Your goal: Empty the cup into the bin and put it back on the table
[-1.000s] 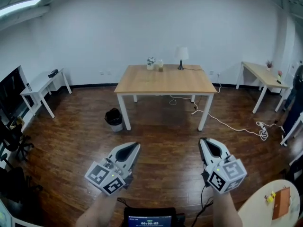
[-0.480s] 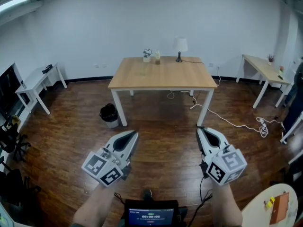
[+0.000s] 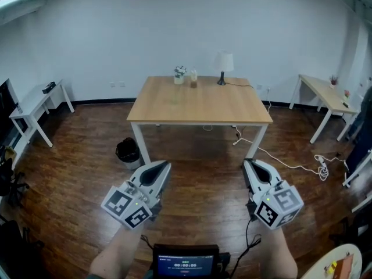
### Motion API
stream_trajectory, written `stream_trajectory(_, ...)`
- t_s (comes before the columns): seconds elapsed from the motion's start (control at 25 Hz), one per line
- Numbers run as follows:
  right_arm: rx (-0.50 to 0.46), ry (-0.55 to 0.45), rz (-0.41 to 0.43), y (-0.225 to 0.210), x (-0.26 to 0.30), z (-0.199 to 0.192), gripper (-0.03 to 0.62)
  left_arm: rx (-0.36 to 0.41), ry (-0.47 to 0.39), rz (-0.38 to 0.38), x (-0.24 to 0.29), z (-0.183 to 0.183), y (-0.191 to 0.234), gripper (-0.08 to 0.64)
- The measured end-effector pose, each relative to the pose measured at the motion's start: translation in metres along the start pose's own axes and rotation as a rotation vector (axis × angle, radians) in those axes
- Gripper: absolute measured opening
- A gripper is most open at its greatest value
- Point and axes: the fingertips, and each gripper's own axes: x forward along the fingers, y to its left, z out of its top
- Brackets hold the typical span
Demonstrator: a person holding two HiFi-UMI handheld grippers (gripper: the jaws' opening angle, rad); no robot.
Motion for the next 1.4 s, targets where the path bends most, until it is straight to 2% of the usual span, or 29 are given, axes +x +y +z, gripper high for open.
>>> stream_trajectory(0.4,0.017,0.036,0.022,-0.047,0.11,-0.013,0.0,-0.032,0.04,0.032,0.059,-0.03,0.094,0.0)
stream_trajectory(1.04,0.028,0.023,0.157,-0.153,0.237,-0.018,0.0,0.006,0.05,0.173,0.169,-0.061,0.181,0.0)
stream_trajectory(1.4,0.049,0.028,0.178,-0.18,0.305,-0.021,0.0,0.025,0.064,0.188,0.208,-0.062,0.237,0.0)
